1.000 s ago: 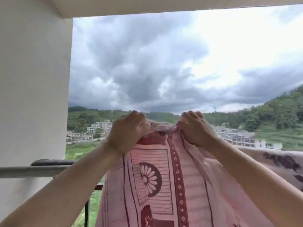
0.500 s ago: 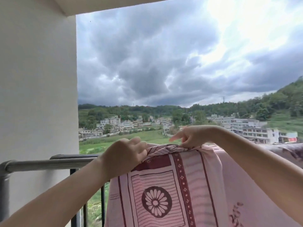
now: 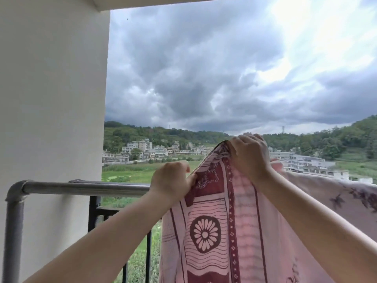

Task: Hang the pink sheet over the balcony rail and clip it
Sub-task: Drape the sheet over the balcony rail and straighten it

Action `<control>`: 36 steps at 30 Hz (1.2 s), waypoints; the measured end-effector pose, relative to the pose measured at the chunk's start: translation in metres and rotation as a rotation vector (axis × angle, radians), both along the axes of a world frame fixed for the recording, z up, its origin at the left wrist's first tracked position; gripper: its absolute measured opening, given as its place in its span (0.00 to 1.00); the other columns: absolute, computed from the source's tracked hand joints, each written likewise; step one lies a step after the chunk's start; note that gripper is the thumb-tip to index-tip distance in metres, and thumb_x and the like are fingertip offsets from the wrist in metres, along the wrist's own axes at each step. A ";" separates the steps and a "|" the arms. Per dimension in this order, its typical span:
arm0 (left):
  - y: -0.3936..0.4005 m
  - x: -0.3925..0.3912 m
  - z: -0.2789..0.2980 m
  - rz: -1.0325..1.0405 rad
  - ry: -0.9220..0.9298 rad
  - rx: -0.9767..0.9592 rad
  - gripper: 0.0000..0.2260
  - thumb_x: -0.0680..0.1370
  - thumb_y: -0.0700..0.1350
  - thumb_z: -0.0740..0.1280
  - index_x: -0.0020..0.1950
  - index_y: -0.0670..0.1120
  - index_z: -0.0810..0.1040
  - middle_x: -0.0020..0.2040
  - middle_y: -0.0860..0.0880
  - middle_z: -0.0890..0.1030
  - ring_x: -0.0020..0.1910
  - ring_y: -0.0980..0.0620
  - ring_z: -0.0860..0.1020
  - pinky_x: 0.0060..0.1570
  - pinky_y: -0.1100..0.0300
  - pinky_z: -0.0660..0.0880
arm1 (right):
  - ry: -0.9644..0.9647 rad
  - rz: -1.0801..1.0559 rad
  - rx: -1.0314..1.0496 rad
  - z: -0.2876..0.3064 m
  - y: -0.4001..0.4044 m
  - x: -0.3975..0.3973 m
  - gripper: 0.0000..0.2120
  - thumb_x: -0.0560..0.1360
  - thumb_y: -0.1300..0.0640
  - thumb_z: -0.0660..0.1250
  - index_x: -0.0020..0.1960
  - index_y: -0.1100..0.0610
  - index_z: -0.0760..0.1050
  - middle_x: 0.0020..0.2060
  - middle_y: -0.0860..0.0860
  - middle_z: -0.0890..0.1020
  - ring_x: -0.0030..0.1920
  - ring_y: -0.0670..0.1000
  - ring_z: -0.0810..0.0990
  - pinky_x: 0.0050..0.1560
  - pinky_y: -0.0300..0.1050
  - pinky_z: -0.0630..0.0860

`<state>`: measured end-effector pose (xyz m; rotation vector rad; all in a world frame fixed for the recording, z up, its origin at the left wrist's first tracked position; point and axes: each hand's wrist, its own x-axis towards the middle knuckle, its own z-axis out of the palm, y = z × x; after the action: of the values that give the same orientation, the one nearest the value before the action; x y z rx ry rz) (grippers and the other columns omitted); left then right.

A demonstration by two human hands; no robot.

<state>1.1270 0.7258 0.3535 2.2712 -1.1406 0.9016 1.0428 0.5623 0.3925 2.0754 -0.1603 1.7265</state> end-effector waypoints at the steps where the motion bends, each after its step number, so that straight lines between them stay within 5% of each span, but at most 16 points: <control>1: -0.003 0.002 0.001 -0.037 0.101 0.006 0.19 0.76 0.54 0.62 0.61 0.43 0.73 0.53 0.44 0.81 0.53 0.46 0.78 0.51 0.55 0.73 | -0.015 0.010 -0.009 -0.005 -0.004 -0.002 0.09 0.56 0.67 0.77 0.28 0.60 0.78 0.21 0.52 0.81 0.23 0.51 0.80 0.32 0.45 0.80; 3: -0.007 0.004 0.004 -0.065 0.218 0.116 0.19 0.75 0.54 0.63 0.62 0.44 0.73 0.55 0.43 0.80 0.53 0.46 0.77 0.51 0.54 0.73 | -0.047 0.048 -0.064 -0.011 -0.008 -0.007 0.06 0.61 0.65 0.74 0.29 0.59 0.78 0.22 0.52 0.81 0.24 0.51 0.81 0.33 0.43 0.79; 5: -0.008 0.004 0.006 -0.108 0.222 0.122 0.12 0.75 0.48 0.64 0.52 0.42 0.80 0.46 0.43 0.82 0.42 0.47 0.78 0.43 0.55 0.75 | -0.083 0.104 -0.139 -0.016 -0.010 -0.013 0.06 0.65 0.62 0.67 0.29 0.59 0.78 0.22 0.51 0.80 0.24 0.51 0.80 0.33 0.39 0.77; 7: -0.008 0.003 0.009 -0.134 0.180 0.006 0.08 0.75 0.41 0.63 0.44 0.38 0.80 0.36 0.43 0.80 0.31 0.50 0.73 0.31 0.58 0.70 | -0.089 0.128 -0.243 -0.022 -0.012 -0.023 0.05 0.64 0.63 0.68 0.30 0.59 0.79 0.24 0.50 0.80 0.27 0.50 0.79 0.36 0.40 0.74; 10: -0.007 0.004 0.008 -0.069 -0.058 -0.222 0.07 0.74 0.35 0.61 0.43 0.36 0.78 0.39 0.41 0.78 0.33 0.49 0.71 0.29 0.65 0.65 | 0.058 0.128 -0.328 -0.043 -0.011 -0.038 0.06 0.65 0.60 0.67 0.30 0.58 0.79 0.32 0.50 0.80 0.38 0.48 0.75 0.42 0.40 0.72; 13: -0.005 0.002 0.006 -0.031 -0.278 -0.285 0.03 0.69 0.29 0.66 0.39 0.35 0.77 0.38 0.39 0.79 0.25 0.48 0.71 0.23 0.73 0.60 | 0.351 0.135 -0.224 -0.058 -0.006 -0.047 0.13 0.70 0.54 0.60 0.33 0.57 0.80 0.37 0.50 0.81 0.42 0.48 0.77 0.44 0.43 0.79; 16: -0.002 0.002 -0.005 -0.044 -0.506 -0.235 0.07 0.62 0.26 0.68 0.34 0.37 0.78 0.32 0.40 0.79 0.17 0.50 0.73 0.14 0.69 0.65 | 0.511 0.286 0.175 -0.042 0.009 -0.047 0.17 0.74 0.53 0.59 0.30 0.57 0.74 0.30 0.49 0.78 0.31 0.47 0.75 0.37 0.41 0.75; 18: 0.002 0.007 -0.014 -0.077 -0.571 -0.198 0.08 0.59 0.27 0.70 0.33 0.38 0.78 0.31 0.42 0.77 0.17 0.51 0.74 0.13 0.68 0.68 | 0.630 0.276 0.421 -0.023 0.014 -0.041 0.06 0.74 0.56 0.62 0.43 0.56 0.77 0.36 0.47 0.77 0.35 0.47 0.74 0.43 0.42 0.76; 21: 0.011 0.013 -0.025 -0.128 -0.543 -0.126 0.11 0.55 0.29 0.77 0.32 0.37 0.78 0.33 0.42 0.79 0.20 0.50 0.77 0.14 0.64 0.72 | 0.934 0.234 0.512 0.004 0.018 -0.027 0.18 0.74 0.58 0.64 0.63 0.54 0.71 0.56 0.48 0.78 0.52 0.47 0.76 0.56 0.38 0.71; 24: 0.017 0.016 -0.032 -0.152 -0.552 -0.118 0.10 0.58 0.32 0.78 0.34 0.35 0.80 0.35 0.41 0.80 0.26 0.48 0.81 0.22 0.63 0.76 | 1.054 0.213 0.526 0.013 0.025 -0.016 0.11 0.73 0.59 0.66 0.54 0.56 0.79 0.49 0.51 0.83 0.41 0.45 0.78 0.49 0.36 0.75; 27: 0.020 0.020 -0.042 -0.168 -0.614 -0.118 0.06 0.66 0.37 0.72 0.40 0.35 0.81 0.38 0.42 0.81 0.35 0.47 0.83 0.34 0.60 0.80 | 0.949 0.190 0.456 0.012 0.028 -0.011 0.07 0.71 0.61 0.68 0.47 0.60 0.82 0.39 0.50 0.83 0.33 0.41 0.76 0.36 0.25 0.71; 30: 0.021 0.019 -0.047 -0.129 -0.611 -0.061 0.11 0.59 0.37 0.78 0.39 0.37 0.83 0.36 0.45 0.82 0.35 0.49 0.82 0.34 0.59 0.81 | 0.741 0.141 0.359 0.015 0.025 -0.007 0.08 0.70 0.68 0.63 0.34 0.62 0.78 0.34 0.56 0.81 0.35 0.49 0.77 0.41 0.39 0.77; 32: 0.020 0.017 -0.047 -0.088 -0.621 -0.034 0.13 0.54 0.37 0.79 0.36 0.39 0.83 0.33 0.46 0.82 0.32 0.50 0.81 0.29 0.61 0.79 | 0.781 0.082 0.369 0.022 0.025 -0.004 0.14 0.69 0.70 0.60 0.28 0.57 0.71 0.31 0.53 0.78 0.35 0.51 0.77 0.40 0.43 0.77; 36: 0.022 0.019 -0.046 -0.088 -0.642 -0.034 0.10 0.56 0.38 0.76 0.36 0.41 0.83 0.31 0.47 0.81 0.30 0.50 0.80 0.28 0.61 0.78 | 1.049 0.145 0.468 0.024 0.037 0.006 0.07 0.74 0.64 0.62 0.48 0.59 0.78 0.37 0.45 0.76 0.38 0.45 0.75 0.42 0.35 0.73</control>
<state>1.1455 0.7481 0.3072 1.9267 -1.4440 1.6648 1.0483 0.5994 0.4165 3.1002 -0.0860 0.4782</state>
